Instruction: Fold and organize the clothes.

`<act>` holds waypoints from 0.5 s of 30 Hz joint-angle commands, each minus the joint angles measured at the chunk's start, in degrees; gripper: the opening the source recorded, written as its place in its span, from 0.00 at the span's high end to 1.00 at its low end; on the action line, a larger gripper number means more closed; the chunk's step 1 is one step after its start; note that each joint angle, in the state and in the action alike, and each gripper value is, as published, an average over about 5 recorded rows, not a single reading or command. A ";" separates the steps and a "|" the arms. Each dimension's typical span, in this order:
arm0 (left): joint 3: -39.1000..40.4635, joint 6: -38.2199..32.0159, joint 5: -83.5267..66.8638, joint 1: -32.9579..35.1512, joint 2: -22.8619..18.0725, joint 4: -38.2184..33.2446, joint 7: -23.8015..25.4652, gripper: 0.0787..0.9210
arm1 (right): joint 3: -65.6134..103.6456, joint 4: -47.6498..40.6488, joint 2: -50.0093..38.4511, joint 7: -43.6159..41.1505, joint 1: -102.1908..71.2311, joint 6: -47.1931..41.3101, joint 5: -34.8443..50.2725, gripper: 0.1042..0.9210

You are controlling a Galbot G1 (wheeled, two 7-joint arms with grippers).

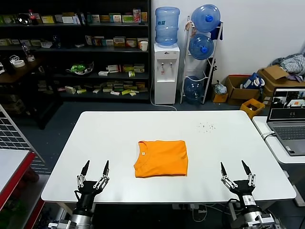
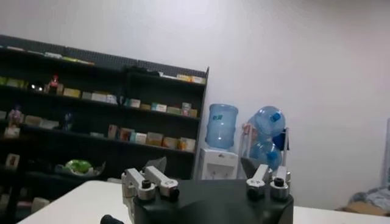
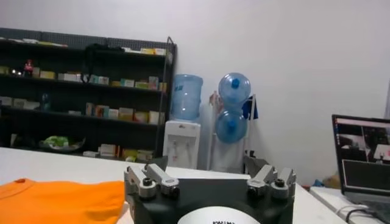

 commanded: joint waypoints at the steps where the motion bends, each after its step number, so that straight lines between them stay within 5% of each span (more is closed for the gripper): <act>1: -3.46 -3.60 2.36 3.07 -2.45 -0.29 2.94 0.12 | 2.04 -0.22 5.46 -2.13 -0.77 5.69 -5.52 0.12; 15: -3.27 -3.53 2.74 3.71 -3.47 -0.87 2.54 0.12 | 1.80 -0.48 5.96 -2.69 -0.38 5.98 -5.76 0.12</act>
